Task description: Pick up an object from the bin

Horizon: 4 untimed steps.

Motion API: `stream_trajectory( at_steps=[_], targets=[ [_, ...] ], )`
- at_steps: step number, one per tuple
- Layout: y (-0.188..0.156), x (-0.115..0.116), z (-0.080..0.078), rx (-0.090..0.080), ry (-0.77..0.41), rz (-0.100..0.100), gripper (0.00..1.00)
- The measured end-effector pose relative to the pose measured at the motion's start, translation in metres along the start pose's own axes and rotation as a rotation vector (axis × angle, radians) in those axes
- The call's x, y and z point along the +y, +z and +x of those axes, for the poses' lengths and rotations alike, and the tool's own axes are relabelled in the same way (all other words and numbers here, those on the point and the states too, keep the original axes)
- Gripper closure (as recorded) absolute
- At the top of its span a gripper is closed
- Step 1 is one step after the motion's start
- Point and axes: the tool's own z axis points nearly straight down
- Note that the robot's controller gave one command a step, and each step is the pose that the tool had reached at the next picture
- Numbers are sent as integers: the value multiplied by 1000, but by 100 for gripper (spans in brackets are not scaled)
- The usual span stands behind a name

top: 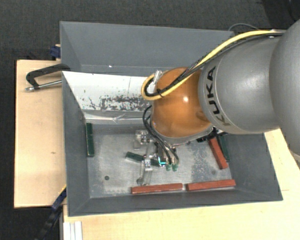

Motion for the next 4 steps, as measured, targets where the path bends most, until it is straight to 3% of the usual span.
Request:
stream_trajectory(
  at_steps=[1,2,3,4],
  targets=[
    [-4,-1,-1,-7,2,-1,0],
    [33,-32,-23,-11,3,-2,0],
    [70,-50,-53,-11,147,-3,100],
    [70,-51,-53,-11,147,-3,100]
  ],
)
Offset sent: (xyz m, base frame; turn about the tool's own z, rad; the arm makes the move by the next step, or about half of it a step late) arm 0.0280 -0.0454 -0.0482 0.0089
